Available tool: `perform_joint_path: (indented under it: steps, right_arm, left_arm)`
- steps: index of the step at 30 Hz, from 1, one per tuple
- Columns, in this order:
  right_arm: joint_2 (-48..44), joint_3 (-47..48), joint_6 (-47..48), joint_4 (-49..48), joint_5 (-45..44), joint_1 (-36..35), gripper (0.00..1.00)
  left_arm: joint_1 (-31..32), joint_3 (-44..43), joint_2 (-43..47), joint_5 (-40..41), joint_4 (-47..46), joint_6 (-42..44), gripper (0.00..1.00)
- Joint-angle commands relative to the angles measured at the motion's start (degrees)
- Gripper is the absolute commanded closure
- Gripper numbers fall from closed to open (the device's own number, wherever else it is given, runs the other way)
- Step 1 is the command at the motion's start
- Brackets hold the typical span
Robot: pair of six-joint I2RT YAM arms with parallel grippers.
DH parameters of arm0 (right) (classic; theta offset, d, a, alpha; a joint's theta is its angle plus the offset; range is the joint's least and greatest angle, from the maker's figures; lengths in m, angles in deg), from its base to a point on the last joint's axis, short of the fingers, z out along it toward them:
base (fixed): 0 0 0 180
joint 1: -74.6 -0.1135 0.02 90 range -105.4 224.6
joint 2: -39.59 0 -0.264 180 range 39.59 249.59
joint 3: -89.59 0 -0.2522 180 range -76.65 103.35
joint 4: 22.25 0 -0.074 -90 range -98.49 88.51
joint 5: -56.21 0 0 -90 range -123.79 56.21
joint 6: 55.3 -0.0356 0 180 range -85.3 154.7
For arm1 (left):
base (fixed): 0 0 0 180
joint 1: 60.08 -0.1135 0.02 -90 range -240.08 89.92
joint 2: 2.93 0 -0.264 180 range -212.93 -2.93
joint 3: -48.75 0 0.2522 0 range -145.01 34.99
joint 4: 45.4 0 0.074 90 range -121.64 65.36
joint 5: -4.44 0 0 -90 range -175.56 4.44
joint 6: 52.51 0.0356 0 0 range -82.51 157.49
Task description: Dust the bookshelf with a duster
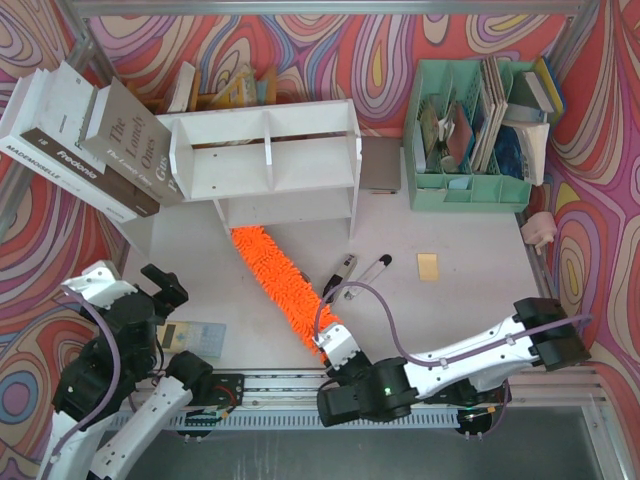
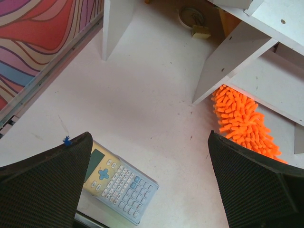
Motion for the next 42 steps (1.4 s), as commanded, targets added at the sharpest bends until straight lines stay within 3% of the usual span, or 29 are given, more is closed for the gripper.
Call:
perform_joint_path:
  steps: [1,12,19,27,33,42]
  right_arm:
    - [-3.15,-2.45,-0.22,1.4,-3.27,-2.95,1.0]
    - [-5.34,-6.17,-9.05,7.71,-7.1,-14.67,1.0]
    - [-3.94,-3.06,-8.17,7.96,-12.78,-15.79,1.0]
    - [-8.43,-2.03,4.94,-2.99,-14.43,-10.02,1.0]
    - [-8.87,-3.56,14.12,-10.26,-8.57,-3.32,1.0]
    - [-1.77,-7.65,12.19,-12.86,0.34,-0.9,1.0]
  left_arm:
    - [0.29,-0.16,-0.89,1.83,1.26,-0.54,0.02]
    - [0.33,-0.14,-1.06,3.14,1.31,-0.79,0.02]
    - [0.3,0.02,-0.04,4.14,1.53,-1.1,0.02]
    - [0.29,-0.06,-0.31,4.88,2.11,-1.75,0.02]
    - [0.35,-0.06,-0.64,5.06,2.25,-1.85,0.02]
    - [0.38,-0.06,-0.69,5.0,2.07,-1.75,0.02]
